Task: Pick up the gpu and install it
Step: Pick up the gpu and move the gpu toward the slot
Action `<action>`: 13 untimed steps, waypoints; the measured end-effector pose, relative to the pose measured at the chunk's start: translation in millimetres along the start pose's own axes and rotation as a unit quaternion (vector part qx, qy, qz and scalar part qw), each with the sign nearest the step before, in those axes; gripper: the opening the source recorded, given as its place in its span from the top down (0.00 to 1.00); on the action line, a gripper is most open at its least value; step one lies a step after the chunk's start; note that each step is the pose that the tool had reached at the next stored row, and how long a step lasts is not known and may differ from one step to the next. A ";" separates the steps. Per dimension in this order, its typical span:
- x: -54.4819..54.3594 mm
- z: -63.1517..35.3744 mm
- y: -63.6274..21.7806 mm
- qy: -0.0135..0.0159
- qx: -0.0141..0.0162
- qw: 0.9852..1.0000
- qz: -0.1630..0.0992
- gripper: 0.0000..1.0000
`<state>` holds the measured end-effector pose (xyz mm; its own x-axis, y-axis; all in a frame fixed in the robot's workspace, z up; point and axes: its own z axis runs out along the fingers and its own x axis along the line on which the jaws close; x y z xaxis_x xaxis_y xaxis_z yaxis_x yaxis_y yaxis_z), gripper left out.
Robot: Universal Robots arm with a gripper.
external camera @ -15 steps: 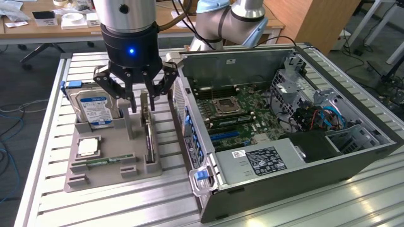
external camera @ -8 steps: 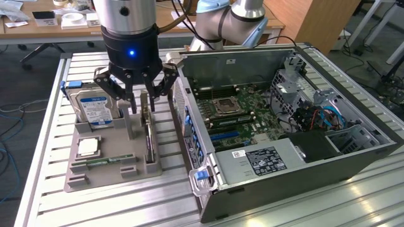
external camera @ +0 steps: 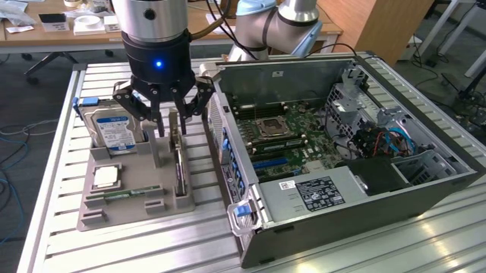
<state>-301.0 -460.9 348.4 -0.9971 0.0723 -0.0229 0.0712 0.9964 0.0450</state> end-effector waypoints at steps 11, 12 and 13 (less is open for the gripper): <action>0.1 3.8 -0.2 0.000 0.000 1.000 0.000 0.58; 0.1 3.8 -0.2 0.000 0.000 1.000 0.000 0.58; 0.1 3.8 -0.2 0.000 0.000 1.000 0.000 0.58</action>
<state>-301.0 -460.9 344.6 -0.9971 0.0723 -0.0230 0.0712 0.9964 0.0450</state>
